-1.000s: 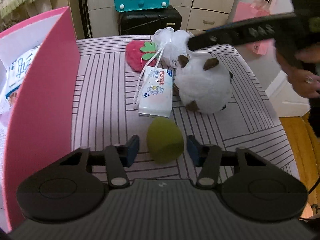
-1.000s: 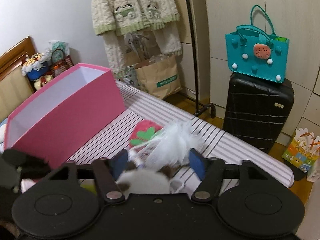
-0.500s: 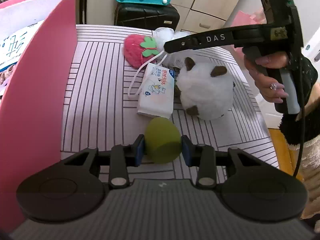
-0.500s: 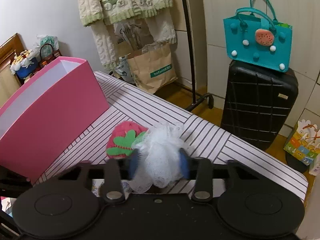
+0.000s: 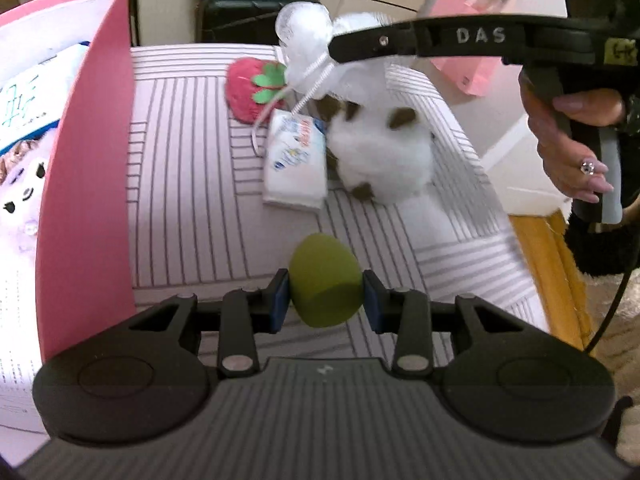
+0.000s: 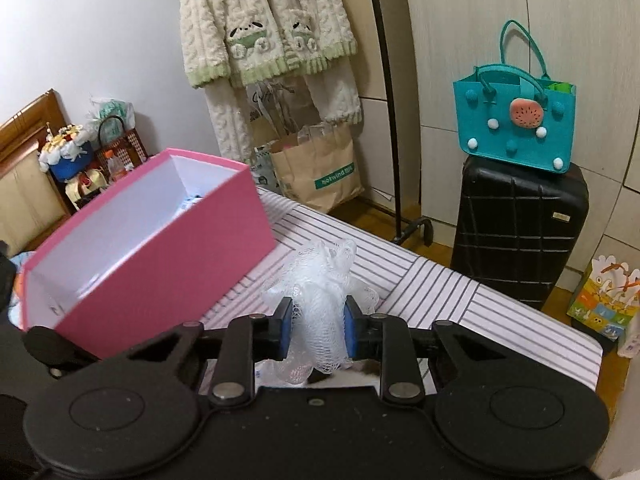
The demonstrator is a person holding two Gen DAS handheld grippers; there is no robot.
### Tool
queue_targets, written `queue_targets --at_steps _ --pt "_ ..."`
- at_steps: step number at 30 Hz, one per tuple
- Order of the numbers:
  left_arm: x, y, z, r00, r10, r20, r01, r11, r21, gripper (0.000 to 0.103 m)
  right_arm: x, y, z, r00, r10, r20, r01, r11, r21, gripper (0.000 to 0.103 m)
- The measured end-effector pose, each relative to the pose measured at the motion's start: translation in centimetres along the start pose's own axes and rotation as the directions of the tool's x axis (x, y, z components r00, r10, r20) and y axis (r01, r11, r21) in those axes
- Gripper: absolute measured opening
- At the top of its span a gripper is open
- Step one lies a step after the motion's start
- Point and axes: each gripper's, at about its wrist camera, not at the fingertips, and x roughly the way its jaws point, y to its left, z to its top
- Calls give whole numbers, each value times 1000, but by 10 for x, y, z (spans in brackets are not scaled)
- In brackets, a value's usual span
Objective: Organize soft objects
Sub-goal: 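Grasp the green sponge with the left tool while the right tool grasps the white mesh bath puff, then carry the green sponge and bath puff into the pink box with both tools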
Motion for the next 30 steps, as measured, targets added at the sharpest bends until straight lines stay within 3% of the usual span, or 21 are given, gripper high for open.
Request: queue_targets --at_steps 10,22,26,30 --pt "-19 -6 -8 999 -32 -28 33 998 44 37 -29 26 -10 989 125 -75 -119 990 73 29" --pt "-40 -3 -25 995 -52 -85 57 997 58 37 -46 59 -41 951 158 -264 -140 987 84 30" --pt "-49 -3 -25 980 -107 -169 118 992 53 37 -54 74 -44 944 160 -290 -147 987 64 30" --pt "-63 -3 -26 972 -96 -215 115 990 80 37 -64 87 -41 940 176 -293 -167 984 57 30"
